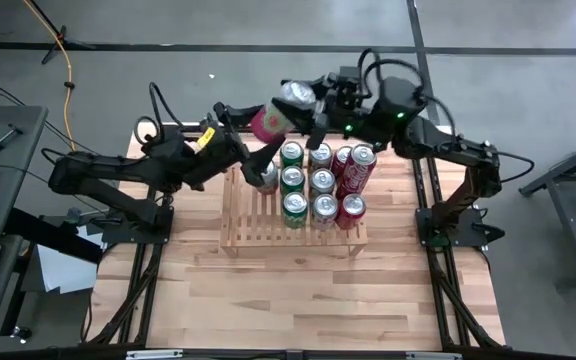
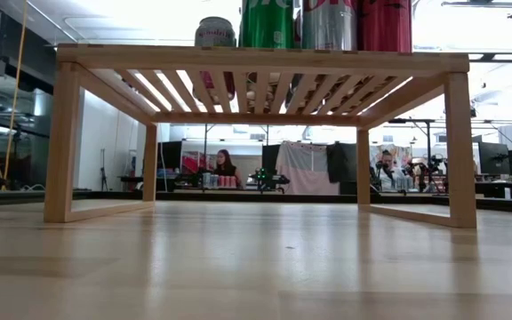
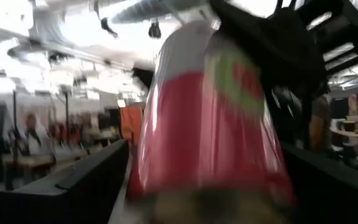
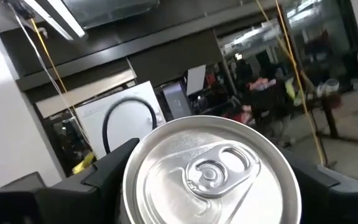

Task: Place canned beverage on shelf
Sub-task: Put the white pink soda can on the shelf

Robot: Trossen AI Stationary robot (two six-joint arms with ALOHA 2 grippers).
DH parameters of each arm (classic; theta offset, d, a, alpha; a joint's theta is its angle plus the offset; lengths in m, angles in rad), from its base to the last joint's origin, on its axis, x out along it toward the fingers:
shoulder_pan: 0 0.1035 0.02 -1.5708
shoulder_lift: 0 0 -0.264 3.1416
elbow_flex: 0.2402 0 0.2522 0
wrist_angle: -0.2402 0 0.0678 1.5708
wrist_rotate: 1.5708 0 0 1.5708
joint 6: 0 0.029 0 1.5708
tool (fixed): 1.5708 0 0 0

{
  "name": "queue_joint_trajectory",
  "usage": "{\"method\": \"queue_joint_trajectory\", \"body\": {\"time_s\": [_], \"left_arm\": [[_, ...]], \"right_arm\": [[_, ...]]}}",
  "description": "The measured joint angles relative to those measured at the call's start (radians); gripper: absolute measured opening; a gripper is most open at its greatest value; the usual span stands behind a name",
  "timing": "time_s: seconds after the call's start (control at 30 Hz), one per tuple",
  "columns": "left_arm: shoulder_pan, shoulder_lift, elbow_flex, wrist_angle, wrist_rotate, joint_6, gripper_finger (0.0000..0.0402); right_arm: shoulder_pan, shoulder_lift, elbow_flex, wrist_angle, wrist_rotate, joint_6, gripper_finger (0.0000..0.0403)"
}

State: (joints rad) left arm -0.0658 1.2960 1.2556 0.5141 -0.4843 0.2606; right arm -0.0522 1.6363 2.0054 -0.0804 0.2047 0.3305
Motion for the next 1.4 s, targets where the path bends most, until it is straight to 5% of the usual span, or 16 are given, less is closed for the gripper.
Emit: {"method": "queue_joint_trajectory", "body": {"time_s": [0.2, 0.43, 0.7, 1.4], "left_arm": [[0.0, -0.108, -0.001, -0.278, 0.046, -0.21, 0.038], [0.082, -0.228, 0.071, -0.587, 0.293, -0.551, 0.0382], [0.144, -0.155, 0.208, -0.805, 0.486, -0.545, 0.0383], [0.161, 0.02, 0.245, -0.665, 0.686, -0.502, 0.0385]], "right_arm": [[-0.014, -0.01, 0.127, -0.145, -0.016, -0.155, 0.0277], [-0.006, 0.007, 0.208, -0.389, -0.073, -0.332, 0.0277], [-0.006, 0.055, 0.204, -0.379, -0.181, -0.3, 0.0277], [-0.005, 0.081, 0.205, -0.375, -0.292, -0.218, 0.0277]]}}
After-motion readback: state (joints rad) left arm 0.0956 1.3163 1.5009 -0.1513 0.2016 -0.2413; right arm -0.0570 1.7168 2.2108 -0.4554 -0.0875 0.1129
